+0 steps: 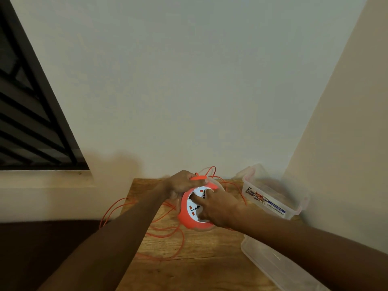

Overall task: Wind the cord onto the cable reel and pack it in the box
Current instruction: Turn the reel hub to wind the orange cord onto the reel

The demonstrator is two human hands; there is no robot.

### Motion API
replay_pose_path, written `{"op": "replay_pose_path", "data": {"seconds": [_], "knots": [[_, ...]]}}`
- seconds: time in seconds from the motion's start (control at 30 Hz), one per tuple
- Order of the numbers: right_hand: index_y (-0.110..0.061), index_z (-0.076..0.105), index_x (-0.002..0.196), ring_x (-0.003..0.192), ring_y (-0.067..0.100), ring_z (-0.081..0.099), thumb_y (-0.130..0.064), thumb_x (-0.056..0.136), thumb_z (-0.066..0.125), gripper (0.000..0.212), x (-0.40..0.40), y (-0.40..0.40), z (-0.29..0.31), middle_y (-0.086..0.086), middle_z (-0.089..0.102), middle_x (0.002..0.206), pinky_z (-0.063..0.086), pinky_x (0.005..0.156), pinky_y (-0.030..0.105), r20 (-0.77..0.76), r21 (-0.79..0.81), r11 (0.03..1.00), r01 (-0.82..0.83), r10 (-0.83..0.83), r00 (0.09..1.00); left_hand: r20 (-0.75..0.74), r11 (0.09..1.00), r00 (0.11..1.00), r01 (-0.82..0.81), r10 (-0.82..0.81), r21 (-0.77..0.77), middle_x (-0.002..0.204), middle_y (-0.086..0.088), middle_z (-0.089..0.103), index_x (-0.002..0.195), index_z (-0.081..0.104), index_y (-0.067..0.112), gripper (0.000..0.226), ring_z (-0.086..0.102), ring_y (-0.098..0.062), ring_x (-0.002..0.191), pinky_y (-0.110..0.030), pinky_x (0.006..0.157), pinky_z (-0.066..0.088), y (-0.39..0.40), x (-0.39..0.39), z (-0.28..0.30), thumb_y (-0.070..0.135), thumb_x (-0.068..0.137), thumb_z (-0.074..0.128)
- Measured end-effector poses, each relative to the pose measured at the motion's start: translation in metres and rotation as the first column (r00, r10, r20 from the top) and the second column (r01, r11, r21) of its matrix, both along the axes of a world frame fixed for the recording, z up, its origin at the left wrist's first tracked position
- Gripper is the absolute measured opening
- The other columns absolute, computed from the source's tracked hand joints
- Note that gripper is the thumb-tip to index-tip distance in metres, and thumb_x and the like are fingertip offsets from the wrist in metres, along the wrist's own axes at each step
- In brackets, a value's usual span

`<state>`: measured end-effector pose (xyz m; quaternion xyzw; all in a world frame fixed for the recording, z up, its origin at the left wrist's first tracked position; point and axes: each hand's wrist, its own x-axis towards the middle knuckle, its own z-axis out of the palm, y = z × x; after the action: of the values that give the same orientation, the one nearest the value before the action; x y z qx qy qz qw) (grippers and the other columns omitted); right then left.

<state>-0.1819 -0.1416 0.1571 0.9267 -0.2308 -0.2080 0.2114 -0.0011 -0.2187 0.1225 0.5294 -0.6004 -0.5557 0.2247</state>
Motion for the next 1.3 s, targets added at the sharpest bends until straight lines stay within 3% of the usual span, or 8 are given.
{"op": "replay_pose_path", "data": {"seconds": [0.3, 0.53, 0.8, 0.93, 1.07, 1.17, 1.23, 1.3], "knots": [[-0.036, 0.051, 0.139, 0.133, 0.042, 0.038, -0.031, 0.093, 0.063, 0.047, 0.005, 0.001, 0.016, 0.013, 0.035, 0.152, 0.038, 0.107, 0.054, -0.119, -0.11, 0.986, -0.127, 0.114, 0.986, 0.014, 1.0, 1.0, 0.015, -0.015, 0.008, 0.082, -0.004, 0.081, 0.094, 0.076, 0.012, 0.038, 0.078, -0.02, 0.069, -0.027, 0.062, 0.061, 0.001, 0.0, 0.005, 0.05, 0.089, 0.074], [-0.041, 0.05, 0.136, 0.115, 0.036, 0.055, -0.035, 0.086, 0.073, 0.055, -0.001, -0.015, 0.02, 0.015, 0.059, 0.126, 0.048, 0.093, 0.046, -0.178, -0.139, 0.966, -0.216, 0.191, 0.965, -0.052, 0.998, 0.997, -0.048, 0.05, 0.038, 0.087, -0.008, 0.081, 0.099, 0.076, 0.01, 0.036, 0.077, -0.022, 0.071, -0.03, 0.065, 0.063, 0.002, -0.005, 0.012, 0.045, 0.091, 0.073], [-0.029, 0.036, 0.146, 0.086, 0.031, 0.069, -0.03, 0.079, 0.079, 0.079, -0.015, -0.026, -0.01, 0.017, 0.07, 0.106, 0.056, 0.062, 0.04, 0.135, -0.127, 0.991, -0.046, 0.063, 0.989, -0.173, 0.988, 0.973, -0.156, 0.154, 0.001, 0.105, -0.023, 0.078, 0.109, 0.075, 0.0, 0.047, 0.075, -0.034, 0.085, -0.05, 0.089, 0.061, 0.009, -0.009, 0.004, 0.042, 0.09, 0.075], [-0.03, 0.042, 0.141, 0.056, 0.026, 0.066, -0.043, 0.064, 0.085, 0.09, -0.017, -0.025, -0.018, 0.011, 0.072, 0.08, 0.027, 0.04, 0.023, 0.396, -0.103, 0.968, 0.227, -0.169, 0.902, -0.341, 0.953, 0.895, -0.302, 0.287, 0.011, 0.097, -0.013, 0.082, 0.106, 0.077, 0.012, 0.039, 0.08, -0.032, 0.084, -0.04, 0.067, 0.066, 0.012, -0.014, -0.001, 0.046, 0.089, 0.076], [-0.03, 0.025, 0.148, 0.063, 0.025, 0.067, -0.052, 0.084, 0.059, 0.076, -0.011, -0.031, -0.025, 0.006, 0.074, 0.084, 0.04, 0.045, 0.028, 0.672, -0.039, 0.891, 0.452, -0.311, 0.672, -0.419, 0.879, 0.816, -0.47, 0.399, -0.078, 0.089, -0.004, 0.083, 0.093, 0.08, 0.022, 0.027, 0.08, -0.024, 0.082, -0.031, 0.066, 0.064, 0.009, -0.029, 0.002, 0.048, 0.086, 0.077], [-0.027, 0.037, 0.147, 0.086, 0.026, 0.071, -0.062, 0.085, 0.046, 0.072, 0.0, -0.031, -0.021, 0.005, 0.074, 0.105, 0.054, 0.065, 0.035, 0.861, 0.31, 0.752, 0.582, -0.481, 0.164, -0.448, 0.8, 0.764, -0.578, 0.464, -0.159, 0.083, 0.007, 0.082, 0.085, 0.08, 0.025, 0.024, 0.078, -0.008, 0.077, -0.021, 0.065, 0.062, 0.005, -0.043, 0.008, 0.049, 0.087, 0.077], [-0.024, 0.039, 0.148, 0.111, 0.026, 0.064, -0.063, 0.087, 0.048, 0.072, 0.008, -0.029, -0.018, 0.006, 0.065, 0.128, 0.054, 0.085, 0.039, 0.761, 0.63, 0.63, 0.454, -0.618, -0.198, -0.434, 0.773, 0.761, -0.603, 0.482, -0.2, 0.078, 0.009, 0.08, 0.085, 0.079, 0.023, 0.027, 0.076, -0.003, 0.071, -0.014, 0.058, 0.057, 0.004, -0.049, 0.01, 0.05, 0.086, 0.077], [-0.022, 0.034, 0.15, 0.121, 0.026, 0.057, -0.06, 0.09, 0.05, 0.074, 0.012, -0.025, -0.019, 0.006, 0.057, 0.139, 0.053, 0.094, 0.043, 0.66, 0.743, 0.564, 0.36, -0.704, -0.262, -0.413, 0.778, 0.77, -0.597, 0.486, -0.195, 0.079, 0.006, 0.081, 0.088, 0.078, 0.021, 0.029, 0.076, -0.005, 0.071, -0.016, 0.057, 0.056, 0.004, -0.048, 0.008, 0.051, 0.087, 0.076]]}}
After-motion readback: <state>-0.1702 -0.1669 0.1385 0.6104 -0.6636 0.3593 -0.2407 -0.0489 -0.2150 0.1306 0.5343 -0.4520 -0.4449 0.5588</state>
